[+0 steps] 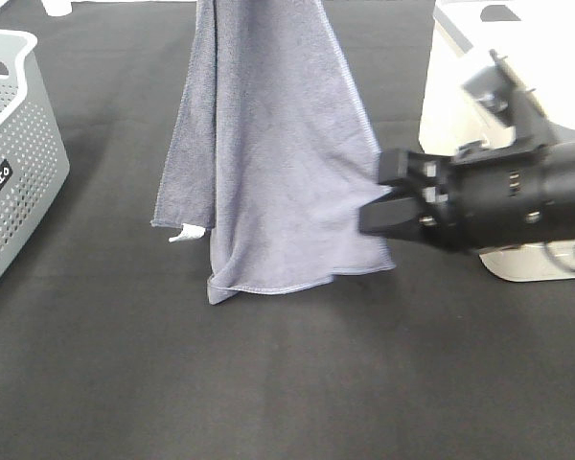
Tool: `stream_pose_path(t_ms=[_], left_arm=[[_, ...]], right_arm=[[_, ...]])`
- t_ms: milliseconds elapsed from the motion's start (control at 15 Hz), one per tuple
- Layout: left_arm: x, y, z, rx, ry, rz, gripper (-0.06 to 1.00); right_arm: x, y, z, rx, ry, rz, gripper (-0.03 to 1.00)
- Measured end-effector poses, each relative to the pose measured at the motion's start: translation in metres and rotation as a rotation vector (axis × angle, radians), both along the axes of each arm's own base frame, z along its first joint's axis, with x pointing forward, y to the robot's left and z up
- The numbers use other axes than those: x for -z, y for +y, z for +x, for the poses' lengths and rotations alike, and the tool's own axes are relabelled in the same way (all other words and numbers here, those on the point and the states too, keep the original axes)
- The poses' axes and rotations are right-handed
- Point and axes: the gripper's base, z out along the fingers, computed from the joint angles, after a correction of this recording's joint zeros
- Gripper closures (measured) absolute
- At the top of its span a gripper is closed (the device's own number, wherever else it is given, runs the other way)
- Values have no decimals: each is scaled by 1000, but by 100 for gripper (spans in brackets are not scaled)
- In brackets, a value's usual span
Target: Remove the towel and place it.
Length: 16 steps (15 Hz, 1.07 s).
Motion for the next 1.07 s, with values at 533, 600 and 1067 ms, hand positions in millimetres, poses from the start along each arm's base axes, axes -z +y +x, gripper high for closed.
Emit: stream_pose_path(t_ms=[533, 600, 1067], left_arm=[[0, -2, -1, 14, 12, -22, 94], [0, -2, -1, 13, 11, -20, 94], [-10, 3, 21, -77, -255, 1, 94]], right_arm=[[-53, -10, 54, -190, -63, -362, 96], [-57, -12, 61, -196, -69, -428, 96], [-130, -17, 126, -155, -388, -709, 96]])
